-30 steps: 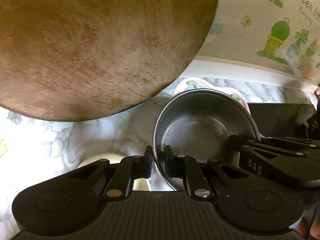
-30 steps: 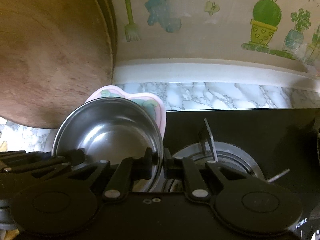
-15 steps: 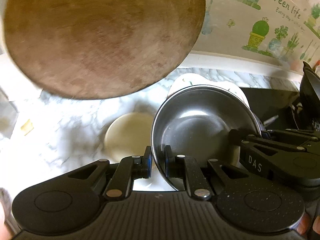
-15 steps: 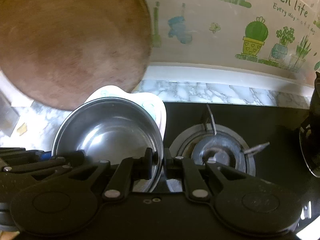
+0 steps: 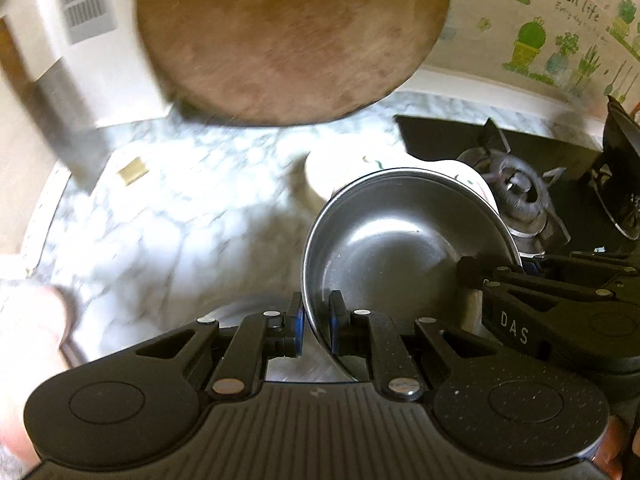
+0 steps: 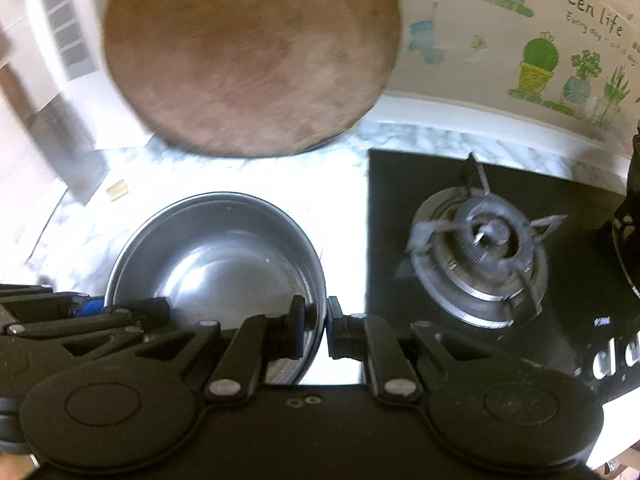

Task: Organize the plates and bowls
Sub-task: 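Lower the pink cup with both grippers into the steel bowl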

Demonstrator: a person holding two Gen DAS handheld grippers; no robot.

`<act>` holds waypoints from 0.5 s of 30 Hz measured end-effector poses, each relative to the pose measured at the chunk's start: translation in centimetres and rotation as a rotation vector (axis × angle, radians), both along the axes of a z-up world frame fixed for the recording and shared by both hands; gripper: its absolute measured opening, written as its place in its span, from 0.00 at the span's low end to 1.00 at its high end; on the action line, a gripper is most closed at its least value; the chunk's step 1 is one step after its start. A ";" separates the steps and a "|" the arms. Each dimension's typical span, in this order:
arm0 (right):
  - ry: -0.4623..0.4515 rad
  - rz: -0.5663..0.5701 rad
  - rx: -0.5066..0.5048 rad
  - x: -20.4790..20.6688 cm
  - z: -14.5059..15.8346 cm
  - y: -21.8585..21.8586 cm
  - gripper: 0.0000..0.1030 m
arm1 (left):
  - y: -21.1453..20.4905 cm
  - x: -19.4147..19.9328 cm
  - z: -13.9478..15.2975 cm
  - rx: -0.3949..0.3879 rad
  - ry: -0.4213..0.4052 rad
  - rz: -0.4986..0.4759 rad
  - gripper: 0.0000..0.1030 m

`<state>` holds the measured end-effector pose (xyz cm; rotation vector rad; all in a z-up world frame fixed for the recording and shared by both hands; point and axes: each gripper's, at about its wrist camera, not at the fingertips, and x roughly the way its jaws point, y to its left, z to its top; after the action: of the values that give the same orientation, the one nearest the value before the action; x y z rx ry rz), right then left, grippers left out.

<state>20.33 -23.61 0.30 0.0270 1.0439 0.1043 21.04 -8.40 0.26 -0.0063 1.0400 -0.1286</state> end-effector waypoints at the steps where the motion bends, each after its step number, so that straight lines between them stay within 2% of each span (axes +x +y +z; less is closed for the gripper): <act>1: 0.004 0.008 0.005 -0.5 -0.1 0.5 0.11 | 0.5 -0.6 -0.1 0.002 0.002 0.006 0.11; 7: 0.027 0.056 0.026 -2.7 -1.0 3.6 0.11 | 3.8 -3.3 -1.2 0.006 0.027 0.058 0.11; 15: 0.079 0.110 0.041 -3.8 -3.1 7.0 0.11 | 6.6 -4.3 -3.2 0.014 0.068 0.110 0.11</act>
<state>16.57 -16.65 -2.82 0.0109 1.1224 0.2259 16.77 -1.77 -2.94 -0.0557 1.1057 -0.0211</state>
